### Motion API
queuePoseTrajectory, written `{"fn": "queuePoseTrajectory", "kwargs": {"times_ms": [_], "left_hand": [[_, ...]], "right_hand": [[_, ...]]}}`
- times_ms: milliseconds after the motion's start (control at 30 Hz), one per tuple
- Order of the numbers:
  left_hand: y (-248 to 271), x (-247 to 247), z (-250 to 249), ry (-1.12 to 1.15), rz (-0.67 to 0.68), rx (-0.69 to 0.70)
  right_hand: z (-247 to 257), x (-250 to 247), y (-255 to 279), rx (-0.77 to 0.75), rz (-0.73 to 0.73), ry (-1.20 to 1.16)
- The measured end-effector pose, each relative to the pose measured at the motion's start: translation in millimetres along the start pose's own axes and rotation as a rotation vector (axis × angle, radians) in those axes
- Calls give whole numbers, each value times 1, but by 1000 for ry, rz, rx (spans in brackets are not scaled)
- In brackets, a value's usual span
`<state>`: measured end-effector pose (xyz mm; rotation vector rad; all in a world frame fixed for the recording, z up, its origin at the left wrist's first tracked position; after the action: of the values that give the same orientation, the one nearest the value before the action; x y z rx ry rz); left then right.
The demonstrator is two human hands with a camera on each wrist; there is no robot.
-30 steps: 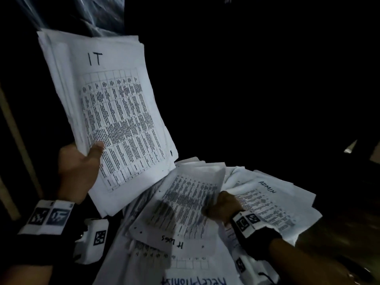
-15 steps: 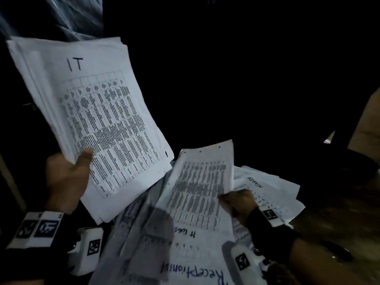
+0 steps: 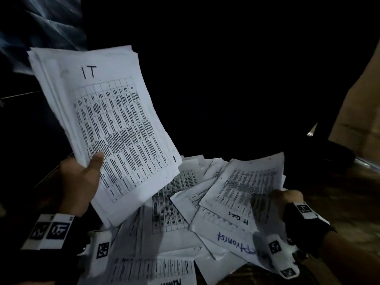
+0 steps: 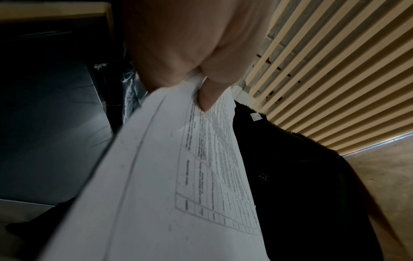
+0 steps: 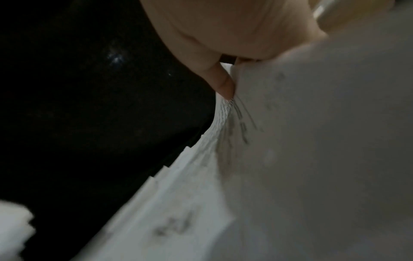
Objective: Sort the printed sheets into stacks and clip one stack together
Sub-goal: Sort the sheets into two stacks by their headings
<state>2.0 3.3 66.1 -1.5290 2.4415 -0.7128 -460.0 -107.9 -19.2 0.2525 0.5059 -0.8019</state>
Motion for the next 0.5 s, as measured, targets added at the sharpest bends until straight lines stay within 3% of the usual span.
{"fn": "queuePoseTrajectory", "kwargs": {"times_ms": [100,167,267,367,433,500], "left_hand": [[3,-1,1,-27,6,-8],[5,0,1,-48,18,-18],[7,1,1,-49,34,-26],[4,6,10,44,69,-95],[2,11,14,154,132,-200],[5,20,14,294,230,-322]], "right_hand": [[14,-9,0,-74,-120,35],[28,-13,5,-204,-147,91],[59,-22,20,-591,-123,125],[98,-36,49,-931,-132,15],[128,-46,64,-1034,-157,-71],[156,-55,71,-1019,-147,-201]]}}
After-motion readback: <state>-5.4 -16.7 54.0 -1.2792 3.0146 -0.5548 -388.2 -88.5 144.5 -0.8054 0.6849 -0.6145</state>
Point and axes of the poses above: each hand's wrist, its own y-axis away from the middle knuckle, its own x-axis out of the palm, z = x × y, the point moved 3 cm from there along -y, towards the middle knuckle, and after that the axes turned 13 degrees about -z, right-handed, at the moved point
